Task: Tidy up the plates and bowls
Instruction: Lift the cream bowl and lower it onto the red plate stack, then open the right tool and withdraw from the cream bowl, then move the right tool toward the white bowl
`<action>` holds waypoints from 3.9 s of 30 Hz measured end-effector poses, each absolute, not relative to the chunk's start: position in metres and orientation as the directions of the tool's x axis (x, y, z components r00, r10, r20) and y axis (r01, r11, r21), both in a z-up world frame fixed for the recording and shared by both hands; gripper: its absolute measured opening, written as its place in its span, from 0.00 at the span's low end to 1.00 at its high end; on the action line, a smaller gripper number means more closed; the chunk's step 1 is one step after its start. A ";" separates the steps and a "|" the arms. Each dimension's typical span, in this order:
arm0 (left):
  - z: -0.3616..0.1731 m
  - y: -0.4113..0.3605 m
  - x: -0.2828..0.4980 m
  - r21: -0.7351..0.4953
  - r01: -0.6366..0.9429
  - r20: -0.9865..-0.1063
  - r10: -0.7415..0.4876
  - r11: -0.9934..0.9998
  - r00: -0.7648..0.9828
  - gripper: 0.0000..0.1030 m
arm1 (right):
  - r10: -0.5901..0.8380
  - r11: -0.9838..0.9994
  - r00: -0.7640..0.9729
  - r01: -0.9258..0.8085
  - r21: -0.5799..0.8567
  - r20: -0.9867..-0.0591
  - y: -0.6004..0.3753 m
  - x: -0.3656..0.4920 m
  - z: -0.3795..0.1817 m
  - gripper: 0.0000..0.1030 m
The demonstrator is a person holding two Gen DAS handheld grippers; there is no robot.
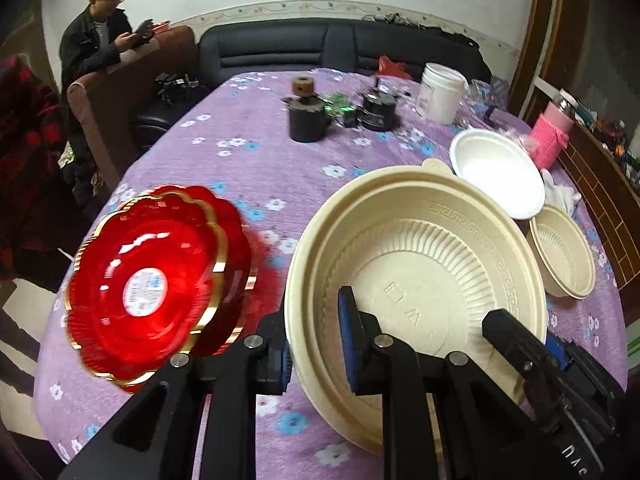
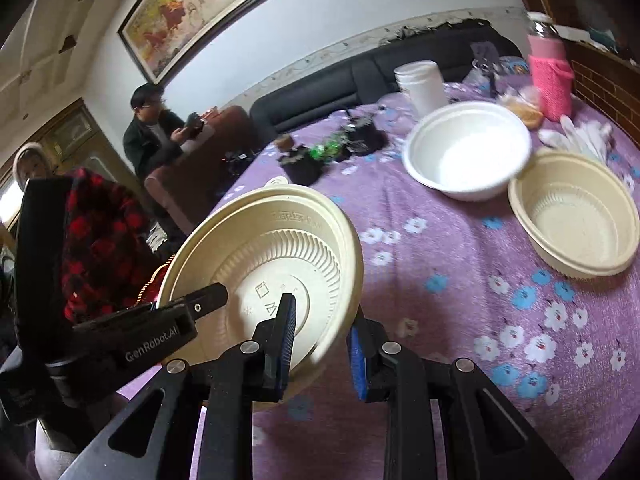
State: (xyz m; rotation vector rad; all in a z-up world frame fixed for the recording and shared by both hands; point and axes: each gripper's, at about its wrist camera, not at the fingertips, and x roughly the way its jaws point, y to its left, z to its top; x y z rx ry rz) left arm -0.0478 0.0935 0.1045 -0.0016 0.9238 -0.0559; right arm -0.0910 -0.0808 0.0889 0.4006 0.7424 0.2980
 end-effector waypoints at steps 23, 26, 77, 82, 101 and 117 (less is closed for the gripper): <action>0.083 0.271 -0.029 -0.053 -0.293 -0.848 0.112 0.955 0.518 0.26 | 0.484 0.873 0.544 -0.352 0.338 -0.685 0.108 -0.019 0.096 0.29; 0.079 0.274 -0.030 -0.081 -0.283 -0.852 0.080 0.956 0.517 0.33 | 0.451 0.891 0.578 -0.341 0.301 -0.680 0.106 -0.017 0.105 0.30; 0.119 0.083 -0.119 -0.019 0.089 -0.815 -0.067 0.996 0.576 0.72 | 0.278 0.927 0.743 -0.041 0.374 -0.609 -0.114 -0.113 0.086 0.74; 0.110 0.068 -0.113 -0.028 0.122 -0.822 -0.092 0.992 0.562 0.73 | 0.231 0.931 0.750 0.013 0.364 -0.619 -0.134 -0.121 0.085 0.73; 0.086 0.022 -0.096 0.135 0.162 -0.815 0.016 0.978 0.580 0.83 | 0.151 0.903 0.725 0.176 0.392 -0.672 -0.203 -0.114 0.059 0.73; 0.088 -0.002 -0.088 0.265 0.169 -0.739 0.087 0.949 0.667 0.83 | 0.095 0.915 0.736 0.201 0.350 -0.671 -0.215 -0.108 0.061 0.73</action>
